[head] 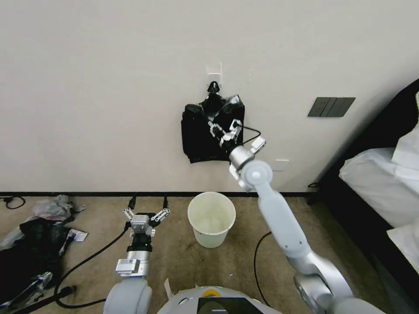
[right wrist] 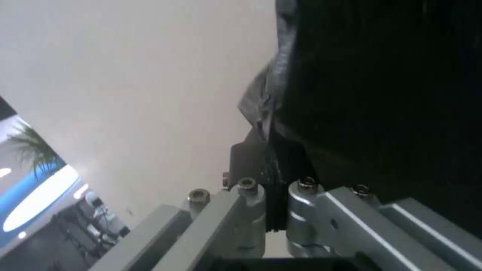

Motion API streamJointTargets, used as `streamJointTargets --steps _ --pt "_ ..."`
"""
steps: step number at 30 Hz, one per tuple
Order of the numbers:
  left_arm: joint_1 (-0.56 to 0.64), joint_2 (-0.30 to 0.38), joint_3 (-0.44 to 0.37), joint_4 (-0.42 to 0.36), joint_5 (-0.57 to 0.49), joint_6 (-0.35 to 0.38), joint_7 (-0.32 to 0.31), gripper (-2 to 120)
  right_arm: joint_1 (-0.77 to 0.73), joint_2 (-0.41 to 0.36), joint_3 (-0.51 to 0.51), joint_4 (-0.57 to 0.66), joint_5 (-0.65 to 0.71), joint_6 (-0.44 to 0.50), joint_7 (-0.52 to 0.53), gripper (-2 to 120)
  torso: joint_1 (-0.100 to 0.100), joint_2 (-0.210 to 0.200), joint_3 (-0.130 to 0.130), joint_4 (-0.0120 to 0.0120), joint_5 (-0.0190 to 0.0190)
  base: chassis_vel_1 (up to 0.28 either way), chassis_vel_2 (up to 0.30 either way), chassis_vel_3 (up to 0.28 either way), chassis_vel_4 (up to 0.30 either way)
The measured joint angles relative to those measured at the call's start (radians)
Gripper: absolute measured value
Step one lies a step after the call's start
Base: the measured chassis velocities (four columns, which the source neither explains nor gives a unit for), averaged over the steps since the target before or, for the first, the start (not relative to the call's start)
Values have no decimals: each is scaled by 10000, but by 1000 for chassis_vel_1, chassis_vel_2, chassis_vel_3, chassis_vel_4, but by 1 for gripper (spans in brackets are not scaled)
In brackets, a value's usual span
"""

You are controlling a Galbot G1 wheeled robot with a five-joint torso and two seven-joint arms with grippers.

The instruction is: Place a trash bag onto the trash bin.

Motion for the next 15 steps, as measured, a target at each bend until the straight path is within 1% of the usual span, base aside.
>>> streamJointTargets --steps 1,2,3,8,15 --pt "-7 1 4 0 -2 0 0 100 -157 -36 -29 157 -90 2 -9 0 0 0 0 3 -1 0 0 0 0" --pt "-12 1 12 0 -2 0 0 100 -271 -68 -60 272 -167 2 -17 0 0 0 -1 0 -1 0 0 0 0" --pt "-22 1 27 0 -3 0 0 100 -407 -106 -99 401 -273 3 -36 0 0 0 0 3 -1 0 0 0 0" --pt "-86 -7 101 10 -3 7 0 100 -1211 -359 -284 1237 -744 9 -112 0 0 0 0 1 -1 0 0 0 0" --pt "-73 12 99 -12 -3 7 0 100 -1946 -558 -279 1891 -1026 48 -144 0 0 0 1 2 -1 0 0 0 0"
